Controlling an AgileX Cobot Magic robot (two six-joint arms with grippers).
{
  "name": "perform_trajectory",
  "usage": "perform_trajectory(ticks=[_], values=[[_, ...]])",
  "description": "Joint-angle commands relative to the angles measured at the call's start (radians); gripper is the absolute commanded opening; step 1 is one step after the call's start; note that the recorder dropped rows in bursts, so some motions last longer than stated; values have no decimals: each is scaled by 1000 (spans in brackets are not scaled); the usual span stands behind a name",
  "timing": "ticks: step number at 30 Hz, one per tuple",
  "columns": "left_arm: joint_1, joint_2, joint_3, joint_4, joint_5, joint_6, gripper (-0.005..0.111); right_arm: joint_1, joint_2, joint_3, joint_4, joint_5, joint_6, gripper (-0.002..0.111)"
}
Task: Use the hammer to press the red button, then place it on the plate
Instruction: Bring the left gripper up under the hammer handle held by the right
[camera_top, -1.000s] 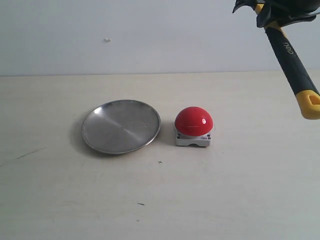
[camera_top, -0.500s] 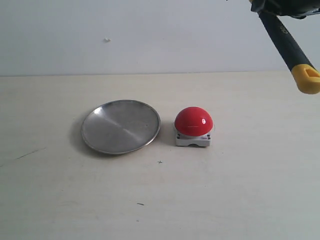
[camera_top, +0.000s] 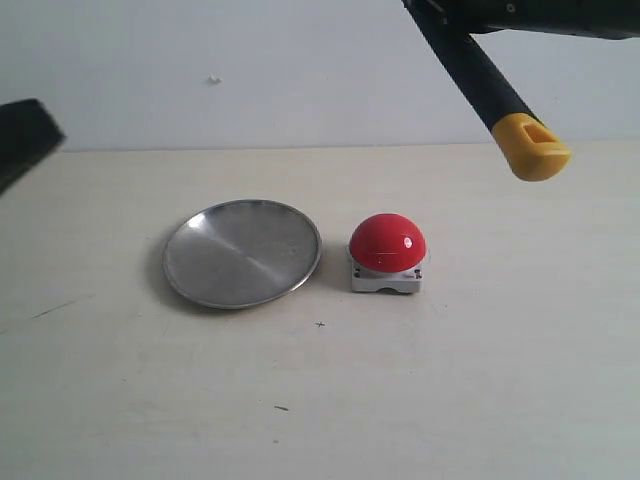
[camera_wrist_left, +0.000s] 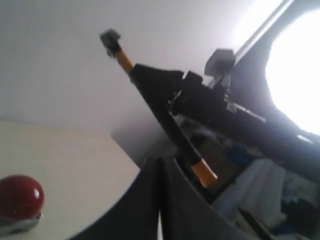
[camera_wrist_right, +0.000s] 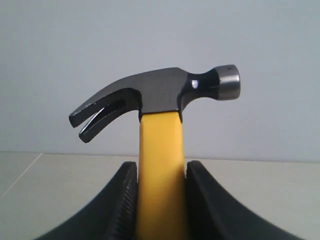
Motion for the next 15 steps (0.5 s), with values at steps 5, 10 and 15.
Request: perform_trajectory(ticks=[5,10,15], values=[[-406,588,-386,40,0,108,0,32,-21,-6,9,-36,-15,0],[-477,723,-591,43,0,57,10,32,-21,-6,7,-14,-24,0],[-479,747,-650,14,14,-10,42,32,-21,-6,7,-17,-61,0]])
